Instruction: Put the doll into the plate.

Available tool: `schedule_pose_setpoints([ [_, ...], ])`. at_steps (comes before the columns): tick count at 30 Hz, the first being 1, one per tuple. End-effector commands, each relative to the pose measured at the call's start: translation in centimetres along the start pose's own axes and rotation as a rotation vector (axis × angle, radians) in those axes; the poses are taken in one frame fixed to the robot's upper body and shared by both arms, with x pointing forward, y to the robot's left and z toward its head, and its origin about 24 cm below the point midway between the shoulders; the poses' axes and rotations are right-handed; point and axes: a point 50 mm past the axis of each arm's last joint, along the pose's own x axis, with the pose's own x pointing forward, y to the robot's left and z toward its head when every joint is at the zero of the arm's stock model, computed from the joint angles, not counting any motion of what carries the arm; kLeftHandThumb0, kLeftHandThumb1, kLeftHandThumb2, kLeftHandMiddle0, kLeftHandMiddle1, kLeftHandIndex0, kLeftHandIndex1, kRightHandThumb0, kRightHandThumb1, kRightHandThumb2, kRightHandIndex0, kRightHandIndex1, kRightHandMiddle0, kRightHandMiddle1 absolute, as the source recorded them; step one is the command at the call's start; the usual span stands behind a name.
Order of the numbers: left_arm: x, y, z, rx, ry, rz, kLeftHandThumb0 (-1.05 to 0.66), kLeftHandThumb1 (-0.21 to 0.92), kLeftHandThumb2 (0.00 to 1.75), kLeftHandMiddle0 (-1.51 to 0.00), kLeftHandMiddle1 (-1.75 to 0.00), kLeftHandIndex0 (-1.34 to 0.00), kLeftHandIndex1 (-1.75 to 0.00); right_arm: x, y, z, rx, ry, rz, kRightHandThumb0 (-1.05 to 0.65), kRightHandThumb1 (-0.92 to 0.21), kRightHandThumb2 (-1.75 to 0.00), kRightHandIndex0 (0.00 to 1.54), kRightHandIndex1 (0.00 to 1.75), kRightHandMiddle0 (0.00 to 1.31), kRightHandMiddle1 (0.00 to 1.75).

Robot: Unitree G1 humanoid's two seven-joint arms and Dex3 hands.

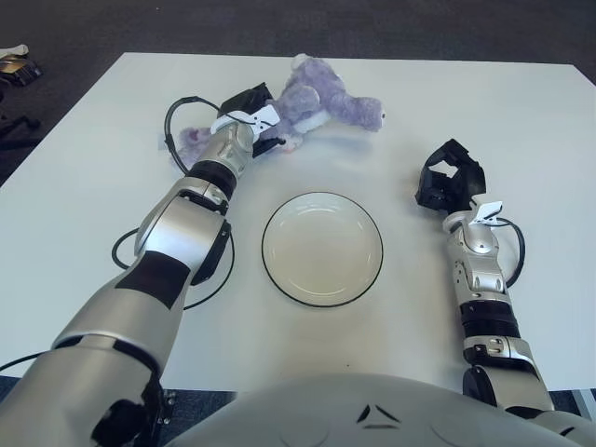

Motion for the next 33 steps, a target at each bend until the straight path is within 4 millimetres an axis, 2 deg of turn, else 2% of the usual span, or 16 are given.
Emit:
schedule_pose_setpoints([
  [1,0.1,0.3,0.4,-0.010,-0.027,-0.008,0.00,-0.15,1.74,-1.05,-1.45,-0.76,-1.75,-1.3,0.0,-1.7,0.014,0.077,-0.007,-0.48,-0.32,-1.32,1.36,1.75,0.61,1.75],
  [21,0.3,1.9,2.0,-0.005,-0.129,-0.013,0.00,-0.13,1.75,-0.99,-1.55,-0.73,-1.75,-1.2,-0.1,-2.1,0.009,0.099,-0.010,-0.49,-0.30,-1.34,1.36,1.75,0.62,1.75],
  [33,0.2,3.7,3.3,0.057,-0.198,0.018,0.00,-0.12,1.75,-0.99,-1.56,-0.73,-1.75,-1.1,-0.2,-2.4,-0.005,0.117,-0.006,-0.48,-0.32,-1.31,1.36,1.75,0.61,1.75],
])
